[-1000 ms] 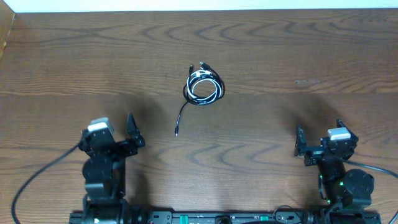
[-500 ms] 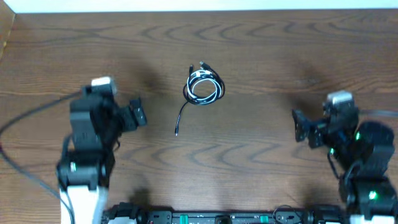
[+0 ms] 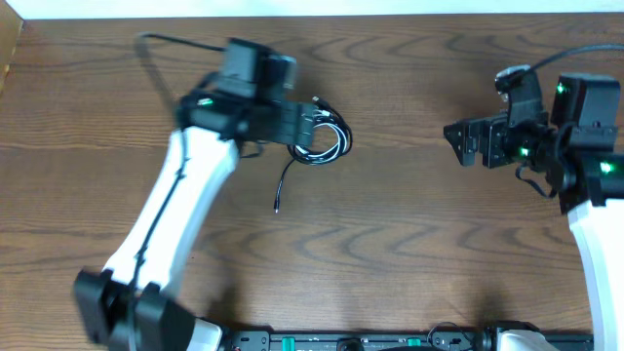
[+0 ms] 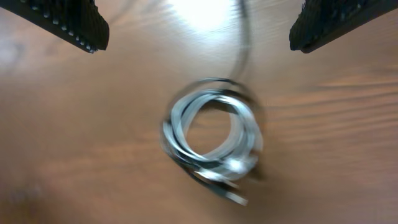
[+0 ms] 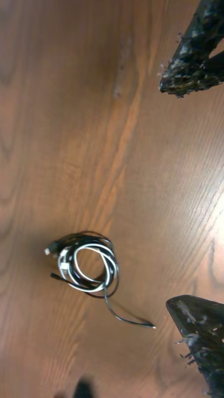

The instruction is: Untangle cables

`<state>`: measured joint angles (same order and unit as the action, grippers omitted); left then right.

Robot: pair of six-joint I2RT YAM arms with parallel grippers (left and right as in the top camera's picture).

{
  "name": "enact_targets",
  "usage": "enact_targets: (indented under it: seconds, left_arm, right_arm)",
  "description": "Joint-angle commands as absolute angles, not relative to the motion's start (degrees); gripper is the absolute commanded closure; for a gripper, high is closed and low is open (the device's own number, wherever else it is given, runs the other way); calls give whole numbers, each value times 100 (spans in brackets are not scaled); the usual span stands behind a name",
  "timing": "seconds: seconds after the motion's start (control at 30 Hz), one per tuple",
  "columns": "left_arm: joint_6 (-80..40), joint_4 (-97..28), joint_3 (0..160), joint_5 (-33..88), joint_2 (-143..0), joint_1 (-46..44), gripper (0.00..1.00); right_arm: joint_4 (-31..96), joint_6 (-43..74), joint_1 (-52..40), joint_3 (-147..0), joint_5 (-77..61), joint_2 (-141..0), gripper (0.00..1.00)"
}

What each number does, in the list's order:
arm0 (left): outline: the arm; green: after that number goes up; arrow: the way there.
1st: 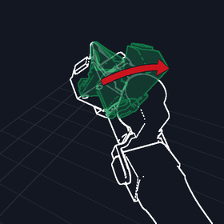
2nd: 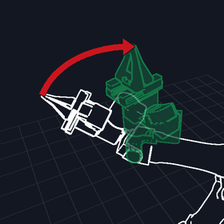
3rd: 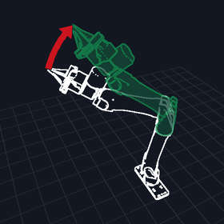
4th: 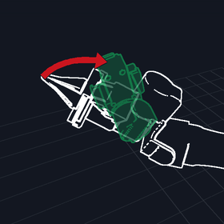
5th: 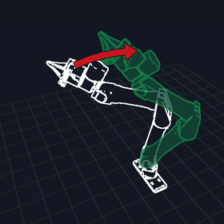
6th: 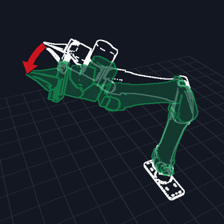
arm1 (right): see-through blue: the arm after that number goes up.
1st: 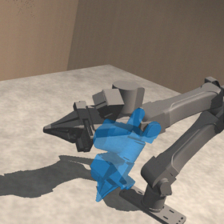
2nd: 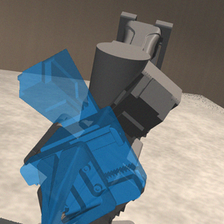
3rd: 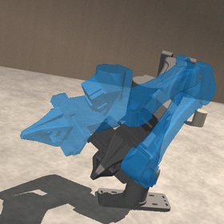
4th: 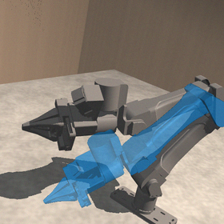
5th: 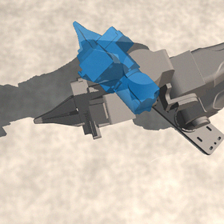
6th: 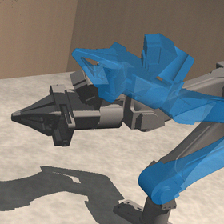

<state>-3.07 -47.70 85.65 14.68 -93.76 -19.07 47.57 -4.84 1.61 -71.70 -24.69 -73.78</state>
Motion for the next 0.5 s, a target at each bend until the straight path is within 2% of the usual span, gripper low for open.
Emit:
enact_targets:
  seconds: [0.0,0.13,0.17,0.33,0.47]
  left_arm:
    - [-224,-4670,8659,1977,-9813,-2233,2]
    - [-217,-4209,8659,2200,-10366,-2504,0]
    - [-255,-4032,8659,2112,-10632,-2620,5]
    - [-1168,-3693,8659,1262,-11251,-2832,16]
    - [-1916,-3380,8659,766,-11616,-2897,33]
  right_arm:
    - [4840,-429,183,-7297,-2812,-7561,1]
    - [4915,-432,183,-7297,-2825,-7588,1]
    - [4912,-434,183,-7295,-2818,-7588,1]
    - [4934,-432,183,-7295,-2818,-7590,6]
    - [5019,-429,183,-7295,-2773,-7590,11]
